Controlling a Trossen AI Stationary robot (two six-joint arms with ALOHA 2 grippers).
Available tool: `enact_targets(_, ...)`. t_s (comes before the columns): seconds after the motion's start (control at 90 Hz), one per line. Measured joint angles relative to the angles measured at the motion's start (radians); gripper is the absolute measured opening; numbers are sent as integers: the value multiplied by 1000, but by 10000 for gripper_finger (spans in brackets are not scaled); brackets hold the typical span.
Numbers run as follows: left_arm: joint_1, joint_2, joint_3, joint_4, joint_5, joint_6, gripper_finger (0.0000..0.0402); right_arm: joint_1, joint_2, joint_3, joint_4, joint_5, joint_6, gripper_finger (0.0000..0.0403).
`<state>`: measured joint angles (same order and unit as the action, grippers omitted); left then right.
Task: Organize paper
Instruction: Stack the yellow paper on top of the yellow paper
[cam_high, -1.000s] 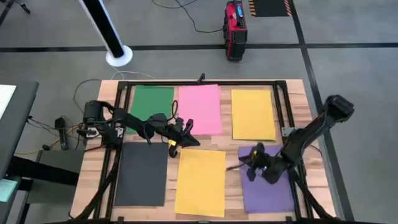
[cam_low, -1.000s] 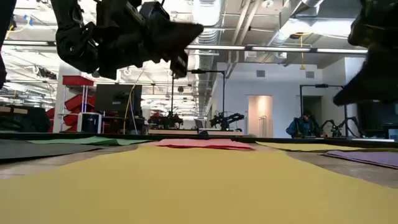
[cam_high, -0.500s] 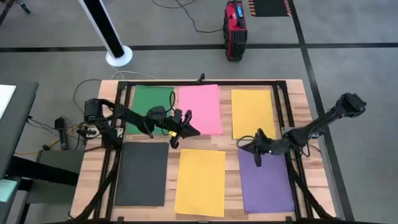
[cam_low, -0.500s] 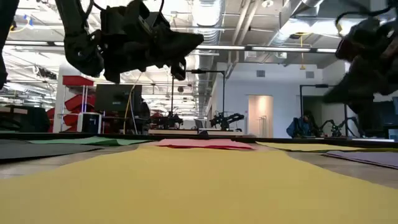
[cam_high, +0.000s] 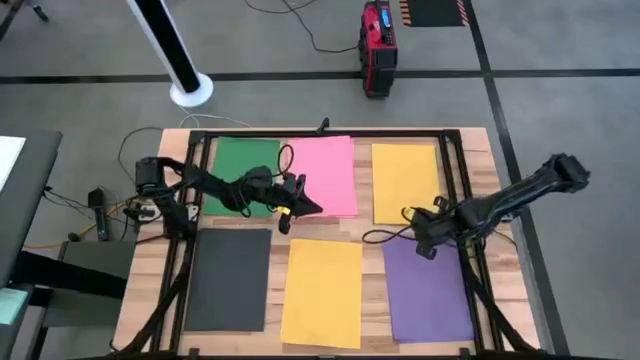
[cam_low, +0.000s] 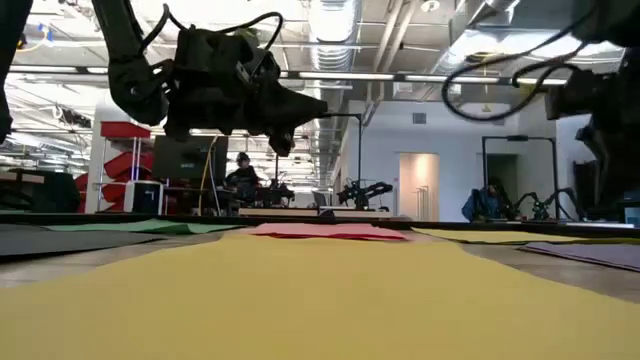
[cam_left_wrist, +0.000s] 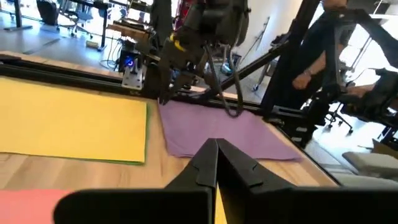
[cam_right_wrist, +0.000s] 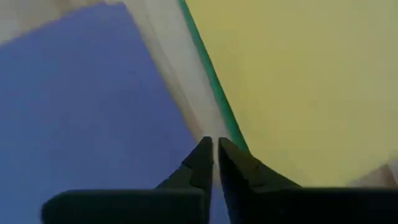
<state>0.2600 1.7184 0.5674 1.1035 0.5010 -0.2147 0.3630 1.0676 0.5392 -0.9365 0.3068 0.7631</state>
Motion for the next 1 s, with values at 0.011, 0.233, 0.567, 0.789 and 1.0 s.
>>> enact_targets(0.011, 0, 0, 0, 0, -2, 2, 0, 0, 11, 0, -1, 1, 1, 52)
enact_targets(0.233, 0, 0, 0, -59, -20, 36, 0, 0, 225, 0, 0, 56, 39, 134)
enact_targets(0.567, 0, 0, 0, -88, -31, 48, 0, 8, 366, 30, 1, 102, 94, 159)
enact_targets(0.789, 0, 0, 0, -101, -31, 55, 0, 16, 322, 39, -42, 151, 131, 135)
enact_targets(1.0, 0, 0, 0, -108, -30, 73, 0, 15, 313, 34, -47, 166, 130, 133)
